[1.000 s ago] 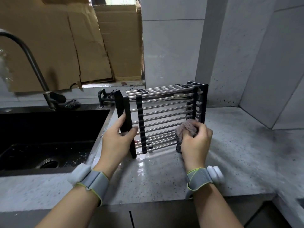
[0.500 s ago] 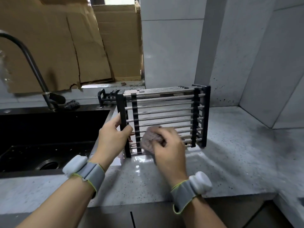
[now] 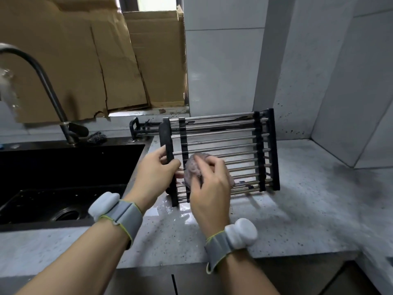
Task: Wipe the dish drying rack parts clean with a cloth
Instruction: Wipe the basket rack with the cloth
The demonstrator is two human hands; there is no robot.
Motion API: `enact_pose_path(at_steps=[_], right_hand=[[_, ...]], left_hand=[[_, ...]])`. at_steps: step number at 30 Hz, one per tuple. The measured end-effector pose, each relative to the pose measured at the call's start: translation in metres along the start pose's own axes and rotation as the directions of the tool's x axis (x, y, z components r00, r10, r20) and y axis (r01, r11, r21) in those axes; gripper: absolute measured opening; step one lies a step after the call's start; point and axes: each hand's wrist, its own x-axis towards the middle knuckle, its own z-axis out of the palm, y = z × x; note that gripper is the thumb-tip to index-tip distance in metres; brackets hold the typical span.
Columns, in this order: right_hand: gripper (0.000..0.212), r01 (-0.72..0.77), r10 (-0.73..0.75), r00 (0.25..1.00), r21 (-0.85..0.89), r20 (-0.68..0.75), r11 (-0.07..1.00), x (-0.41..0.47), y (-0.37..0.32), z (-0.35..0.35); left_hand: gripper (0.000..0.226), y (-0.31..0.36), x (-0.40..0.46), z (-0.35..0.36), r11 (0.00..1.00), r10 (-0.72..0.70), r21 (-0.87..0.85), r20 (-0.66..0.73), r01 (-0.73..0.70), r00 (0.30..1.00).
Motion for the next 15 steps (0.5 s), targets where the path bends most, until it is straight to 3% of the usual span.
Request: enact_pose_path(at_steps=[3, 5, 6, 8, 10, 12, 15], right_hand=[[0.039, 0.161, -0.178, 0.967, 0.106, 0.183, 0.981, 0.003, 0.013, -0.013], [0.040, 0.126, -0.174, 0.953, 0.196, 0.249, 0.972, 0.007, 0.020, -0.033], [0.041, 0.056, -0.101, 0.974, 0.218, 0.202, 0.974, 0.010, 0.021, -0.044], [0.038, -0.112, 0.131, 0.989, 0.241, -0.064, 0.964, 0.021, 0.027, -0.063], [0.034, -0.240, 0.310, 0.910, 0.259, -0.276, 0.936, 0.037, 0.036, -0.068], [0.030, -0.269, 0.320, 0.903, 0.201, -0.287, 0.942, 0.047, 0.037, -0.056], [0.021, -0.179, 0.183, 0.978, 0.040, -0.104, 0.983, 0.039, 0.019, -0.022]], left_hand=[[0.009, 0.000, 0.002, -0.005, 1.000, -0.007, 0.029, -0.022, 0.008, 1.000], [0.012, 0.000, 0.003, -0.007, 0.999, -0.017, 0.029, -0.006, 0.017, 1.000], [0.014, 0.000, 0.003, -0.008, 0.999, -0.026, 0.024, 0.009, 0.026, 1.000], [0.020, 0.002, 0.001, -0.008, 0.999, -0.037, 0.007, 0.028, 0.037, 0.999], [0.023, 0.003, -0.001, -0.008, 0.999, -0.044, -0.004, 0.026, 0.044, 0.999], [0.022, 0.004, -0.004, -0.006, 0.999, -0.053, -0.012, 0.015, 0.053, 0.998], [0.018, 0.005, -0.006, 0.000, 0.998, -0.061, -0.021, 0.003, 0.061, 0.998]])
